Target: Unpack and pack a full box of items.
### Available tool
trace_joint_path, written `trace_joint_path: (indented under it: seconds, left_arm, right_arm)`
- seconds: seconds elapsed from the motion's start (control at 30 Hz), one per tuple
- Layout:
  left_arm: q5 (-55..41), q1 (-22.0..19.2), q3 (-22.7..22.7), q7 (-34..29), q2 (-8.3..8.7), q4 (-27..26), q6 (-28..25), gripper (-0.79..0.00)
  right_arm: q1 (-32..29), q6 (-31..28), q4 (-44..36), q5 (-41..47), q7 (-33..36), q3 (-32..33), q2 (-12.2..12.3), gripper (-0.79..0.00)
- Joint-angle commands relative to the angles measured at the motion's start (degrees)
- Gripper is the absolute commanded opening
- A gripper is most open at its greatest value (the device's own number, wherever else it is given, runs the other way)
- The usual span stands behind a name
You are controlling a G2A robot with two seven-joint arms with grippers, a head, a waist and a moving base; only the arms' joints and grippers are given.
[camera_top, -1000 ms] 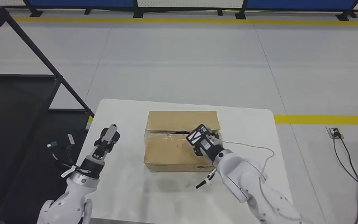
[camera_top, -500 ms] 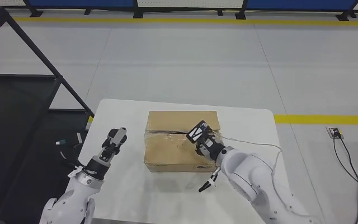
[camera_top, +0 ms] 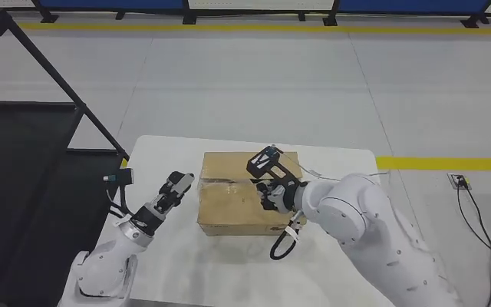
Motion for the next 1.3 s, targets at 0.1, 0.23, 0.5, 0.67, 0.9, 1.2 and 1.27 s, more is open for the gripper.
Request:
trace_joint_path:
  seconds: [0.1, 0.23, 0.5, 0.67, 0.9, 1.2, 1.27]
  left_arm:
    - [-0.8, -0.9, -1.5, -1.7, 0.35, 1.3, 0.6, 0.000]
    - [-0.8, -0.9, -1.5, -1.7, 0.35, 1.3, 0.6, 0.000]
    - [-5.3, -3.1, -1.5, -5.5, 0.78, 3.5, 2.1, 0.000]
    - [-7.4, -6.7, -1.4, -10.6, 1.37, 8.3, 3.0, 0.000]
    - [-6.6, -10.4, 0.4, -15.5, 2.05, 12.8, 3.0, 0.000]
    - [-4.7, -9.5, 1.3, -13.8, 2.67, 11.4, 2.0, 0.000]
    - [-5.5, -9.0, 0.8, -11.0, 2.67, 11.3, 1.7, 0.000]
  right_arm:
    - [-0.1, -0.1, 0.0, -0.2, -0.3, 0.0, 0.0, -0.785]
    - [-0.1, -0.1, 0.0, -0.2, -0.3, 0.0, 0.0, -0.785]
    - [3.2, 1.7, 7.1, 18.1, 3.3, 3.3, -0.7, -0.785]
    - [6.6, 6.6, 11.1, 22.8, 6.0, 2.5, -1.2, -0.785]
    - [10.2, 9.4, 15.7, 28.5, 6.0, 0.9, -2.0, -0.785]
    - [11.4, 10.7, 18.1, 29.9, 5.7, 0.1, -2.4, -0.785]
    - [11.4, 10.7, 18.1, 29.9, 5.7, 0.1, -2.4, -0.785]
